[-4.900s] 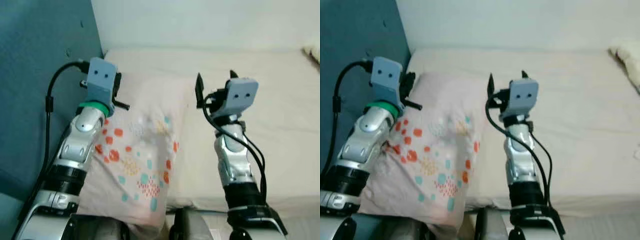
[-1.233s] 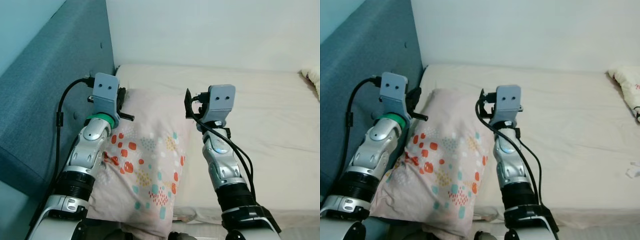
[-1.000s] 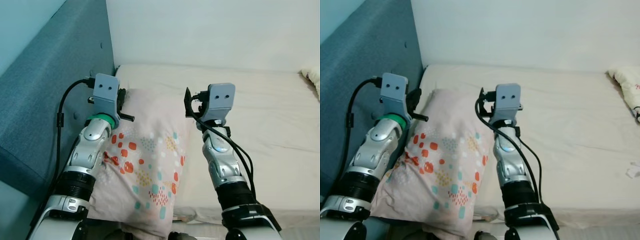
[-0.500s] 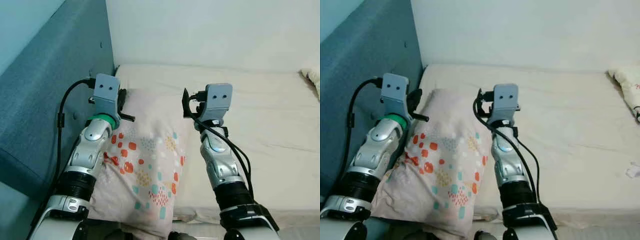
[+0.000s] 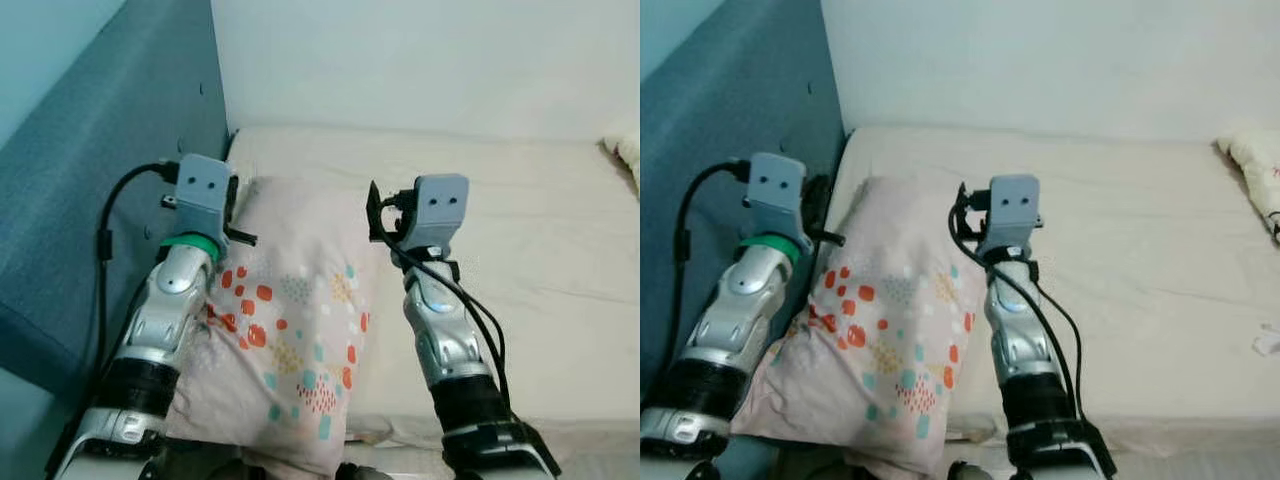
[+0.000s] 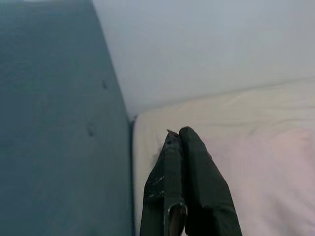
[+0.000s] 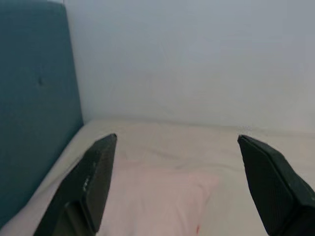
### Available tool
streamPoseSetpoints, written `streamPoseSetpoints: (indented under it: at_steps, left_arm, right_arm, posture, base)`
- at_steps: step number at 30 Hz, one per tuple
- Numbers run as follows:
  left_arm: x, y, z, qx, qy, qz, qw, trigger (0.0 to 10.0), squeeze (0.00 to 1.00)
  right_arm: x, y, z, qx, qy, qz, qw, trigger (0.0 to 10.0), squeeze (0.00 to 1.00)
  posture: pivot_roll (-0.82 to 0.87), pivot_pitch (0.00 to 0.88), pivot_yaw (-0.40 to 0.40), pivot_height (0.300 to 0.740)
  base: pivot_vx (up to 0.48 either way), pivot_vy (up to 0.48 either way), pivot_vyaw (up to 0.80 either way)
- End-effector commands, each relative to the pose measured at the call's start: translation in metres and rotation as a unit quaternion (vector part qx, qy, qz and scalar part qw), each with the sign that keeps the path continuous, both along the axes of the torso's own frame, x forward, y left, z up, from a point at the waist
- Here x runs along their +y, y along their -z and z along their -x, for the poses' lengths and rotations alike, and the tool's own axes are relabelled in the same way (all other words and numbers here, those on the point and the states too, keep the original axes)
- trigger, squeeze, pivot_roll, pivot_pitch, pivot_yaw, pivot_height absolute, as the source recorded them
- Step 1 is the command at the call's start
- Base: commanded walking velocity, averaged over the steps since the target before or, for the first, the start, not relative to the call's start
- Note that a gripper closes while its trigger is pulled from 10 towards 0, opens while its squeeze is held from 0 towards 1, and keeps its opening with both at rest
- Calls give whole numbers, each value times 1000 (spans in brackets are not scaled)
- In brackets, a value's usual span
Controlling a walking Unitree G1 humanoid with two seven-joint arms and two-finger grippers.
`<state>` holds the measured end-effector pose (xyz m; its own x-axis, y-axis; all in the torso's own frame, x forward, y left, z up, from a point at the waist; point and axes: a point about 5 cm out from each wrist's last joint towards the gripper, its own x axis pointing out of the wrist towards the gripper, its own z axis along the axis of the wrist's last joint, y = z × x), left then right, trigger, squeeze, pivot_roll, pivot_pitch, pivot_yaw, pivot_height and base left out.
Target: Clean up the room
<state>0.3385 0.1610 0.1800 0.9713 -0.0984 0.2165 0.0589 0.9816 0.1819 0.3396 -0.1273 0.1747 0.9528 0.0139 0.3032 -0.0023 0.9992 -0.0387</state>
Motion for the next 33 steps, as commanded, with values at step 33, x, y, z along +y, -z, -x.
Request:
streamPoseSetpoints:
  at_steps: [33]
  left_arm:
    - [40, 62, 80, 94, -20, -66, 993, 10000, 0]
  right_arm:
    - [-16, 50, 95, 75, 29, 46, 996, 10000, 0]
  posture:
    - [-37, 33, 50, 740]
  base:
    - [0, 0, 0]
